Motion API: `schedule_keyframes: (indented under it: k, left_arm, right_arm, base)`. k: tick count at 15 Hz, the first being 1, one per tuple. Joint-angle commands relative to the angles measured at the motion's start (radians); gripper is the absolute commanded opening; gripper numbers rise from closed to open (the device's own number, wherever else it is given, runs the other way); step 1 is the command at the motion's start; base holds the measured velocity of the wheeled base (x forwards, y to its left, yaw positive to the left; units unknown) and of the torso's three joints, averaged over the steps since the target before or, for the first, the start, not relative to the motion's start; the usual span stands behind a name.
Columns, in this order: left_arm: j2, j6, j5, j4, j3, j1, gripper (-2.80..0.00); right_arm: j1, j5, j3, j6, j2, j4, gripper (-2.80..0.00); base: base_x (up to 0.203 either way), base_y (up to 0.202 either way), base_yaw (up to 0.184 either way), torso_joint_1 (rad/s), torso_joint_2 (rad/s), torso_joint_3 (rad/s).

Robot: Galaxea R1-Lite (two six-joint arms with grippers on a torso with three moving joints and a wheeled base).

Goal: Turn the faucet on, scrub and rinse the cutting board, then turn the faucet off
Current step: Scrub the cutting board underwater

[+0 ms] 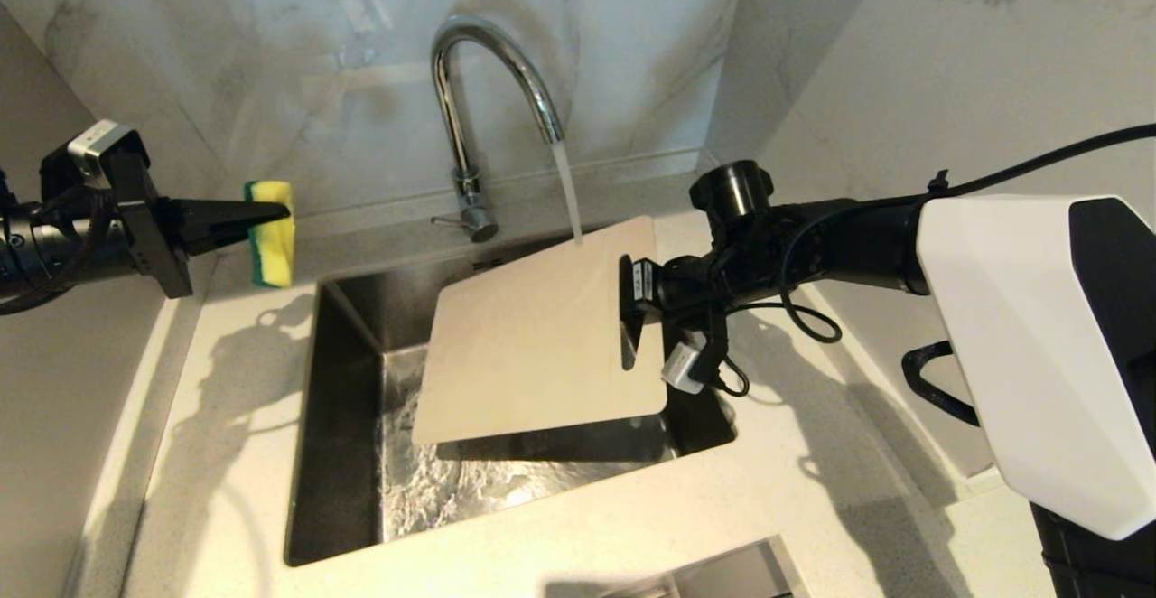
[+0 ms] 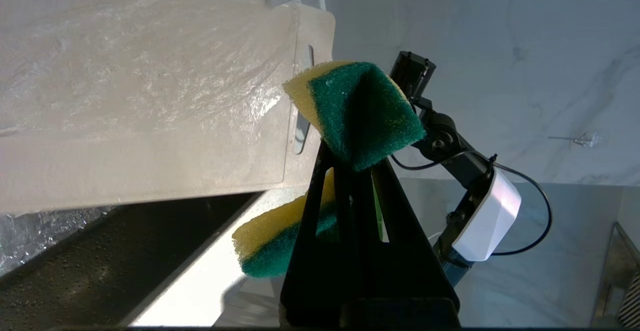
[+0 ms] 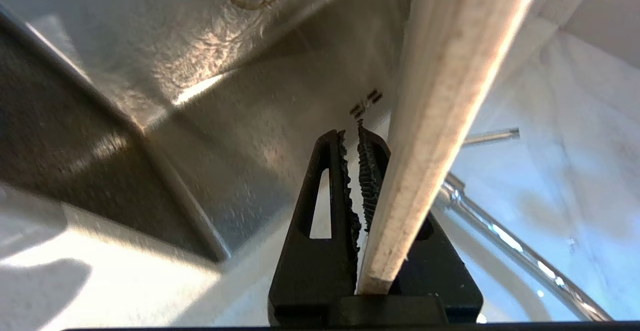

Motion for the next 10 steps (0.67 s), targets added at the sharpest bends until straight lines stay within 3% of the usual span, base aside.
schedule_keyframes:
  k: [1,10]
  left_arm:
    - [0.002,-0.005,-0.005,-0.002,0.000,0.000,-2.80]
    - [0.005,-0.005,-0.005,-0.004,0.000,0.000,-2.80]
  right_arm:
    - [-0.001,0.007,0.000,-0.014,0.002,-0.008,-2.80]
    - [-0.004,0.007,0.000,-0.011,0.010,-0.011,-2.80]
  base:
    - [0.000,0.000,0.000,0.000,0.00,0.000]
    - [0.000,0.000,0.000,0.000,0.00,0.000]
